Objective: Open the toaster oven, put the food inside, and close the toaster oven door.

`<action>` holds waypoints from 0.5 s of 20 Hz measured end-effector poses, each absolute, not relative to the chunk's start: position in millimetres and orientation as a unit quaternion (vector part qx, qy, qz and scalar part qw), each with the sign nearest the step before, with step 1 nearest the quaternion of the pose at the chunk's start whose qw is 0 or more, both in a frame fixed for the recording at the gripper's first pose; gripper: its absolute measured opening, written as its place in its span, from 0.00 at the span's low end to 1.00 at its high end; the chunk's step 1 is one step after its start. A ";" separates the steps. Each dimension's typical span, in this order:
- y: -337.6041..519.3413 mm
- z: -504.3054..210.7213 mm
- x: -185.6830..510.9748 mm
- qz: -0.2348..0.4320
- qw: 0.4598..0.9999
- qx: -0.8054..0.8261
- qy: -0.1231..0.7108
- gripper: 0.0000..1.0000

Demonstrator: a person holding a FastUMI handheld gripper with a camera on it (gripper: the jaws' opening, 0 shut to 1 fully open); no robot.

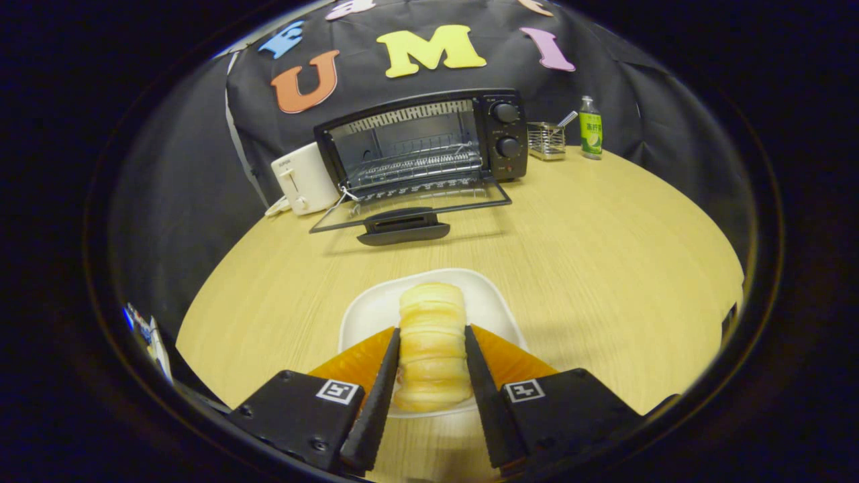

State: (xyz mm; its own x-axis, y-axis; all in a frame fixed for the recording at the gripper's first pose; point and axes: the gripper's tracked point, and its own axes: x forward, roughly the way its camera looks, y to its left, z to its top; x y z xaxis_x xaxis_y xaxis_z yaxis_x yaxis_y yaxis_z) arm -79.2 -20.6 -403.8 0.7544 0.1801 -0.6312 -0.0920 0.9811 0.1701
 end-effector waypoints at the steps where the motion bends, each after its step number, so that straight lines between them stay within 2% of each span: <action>1: -16.7 -401.8 -79.9 0.081 0.932 0.082 0.343 0.65; 7: -12.1 -385.2 -66.6 0.065 0.924 0.184 0.330 0.64; 10: -0.7 -378.0 -55.8 0.086 0.914 0.235 0.320 0.64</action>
State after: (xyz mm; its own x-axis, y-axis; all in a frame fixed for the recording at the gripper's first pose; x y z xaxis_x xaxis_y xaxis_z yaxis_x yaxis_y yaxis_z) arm -55.8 -0.7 -378.0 0.7804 0.3085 -0.5438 -0.0075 0.8743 0.4853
